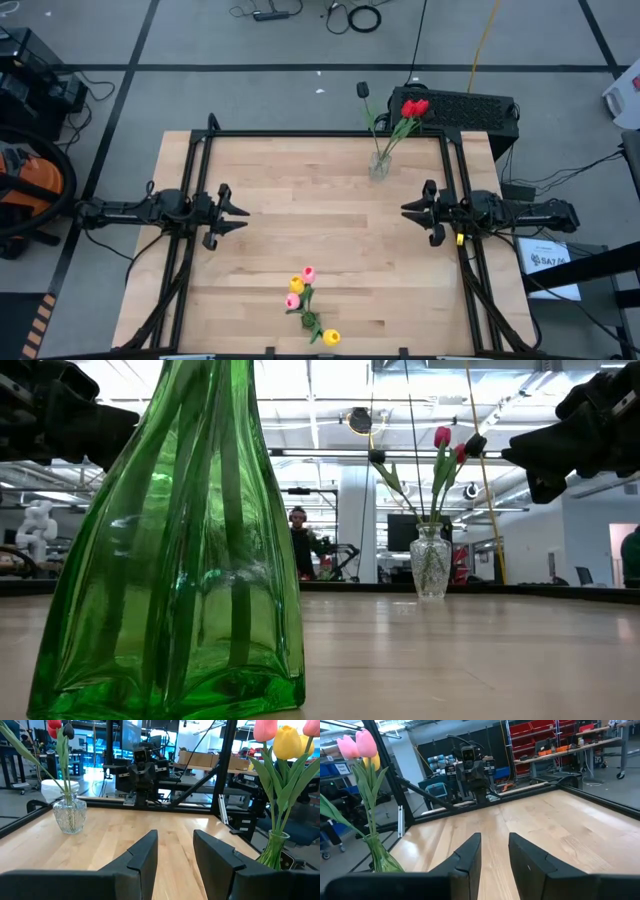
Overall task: Sort flowers into vase by color
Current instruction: Return to Home Position
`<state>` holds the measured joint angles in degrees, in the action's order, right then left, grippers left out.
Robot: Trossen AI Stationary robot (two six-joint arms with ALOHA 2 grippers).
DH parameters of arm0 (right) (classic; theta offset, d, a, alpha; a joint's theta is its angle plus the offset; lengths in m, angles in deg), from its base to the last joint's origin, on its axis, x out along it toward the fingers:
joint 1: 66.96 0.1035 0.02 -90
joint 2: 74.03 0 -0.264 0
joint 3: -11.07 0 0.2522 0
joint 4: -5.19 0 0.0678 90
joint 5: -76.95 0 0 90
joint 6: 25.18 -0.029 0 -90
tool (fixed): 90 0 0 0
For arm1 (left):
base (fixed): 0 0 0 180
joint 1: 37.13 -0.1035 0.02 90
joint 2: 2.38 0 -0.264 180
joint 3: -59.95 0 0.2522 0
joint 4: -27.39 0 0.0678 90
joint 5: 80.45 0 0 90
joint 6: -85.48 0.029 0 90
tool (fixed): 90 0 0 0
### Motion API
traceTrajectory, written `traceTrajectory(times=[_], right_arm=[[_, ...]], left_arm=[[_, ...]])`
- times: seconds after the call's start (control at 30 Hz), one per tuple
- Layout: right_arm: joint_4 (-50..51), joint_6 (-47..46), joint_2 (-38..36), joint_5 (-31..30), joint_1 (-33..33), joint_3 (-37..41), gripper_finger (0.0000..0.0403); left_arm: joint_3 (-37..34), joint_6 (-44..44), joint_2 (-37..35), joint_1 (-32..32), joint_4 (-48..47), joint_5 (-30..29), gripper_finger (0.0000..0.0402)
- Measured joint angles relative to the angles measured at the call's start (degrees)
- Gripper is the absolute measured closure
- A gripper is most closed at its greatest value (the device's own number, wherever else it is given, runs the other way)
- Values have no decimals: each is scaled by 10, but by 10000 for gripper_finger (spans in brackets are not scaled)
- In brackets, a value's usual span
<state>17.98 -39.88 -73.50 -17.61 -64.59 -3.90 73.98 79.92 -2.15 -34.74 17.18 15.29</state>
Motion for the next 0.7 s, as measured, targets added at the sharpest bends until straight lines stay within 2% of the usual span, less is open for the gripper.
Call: traceTrajectory(times=[0.7], right_arm=[[0,0,0,1,0,0,312]], left_arm=[[0,0,0,0,0,0,269]])
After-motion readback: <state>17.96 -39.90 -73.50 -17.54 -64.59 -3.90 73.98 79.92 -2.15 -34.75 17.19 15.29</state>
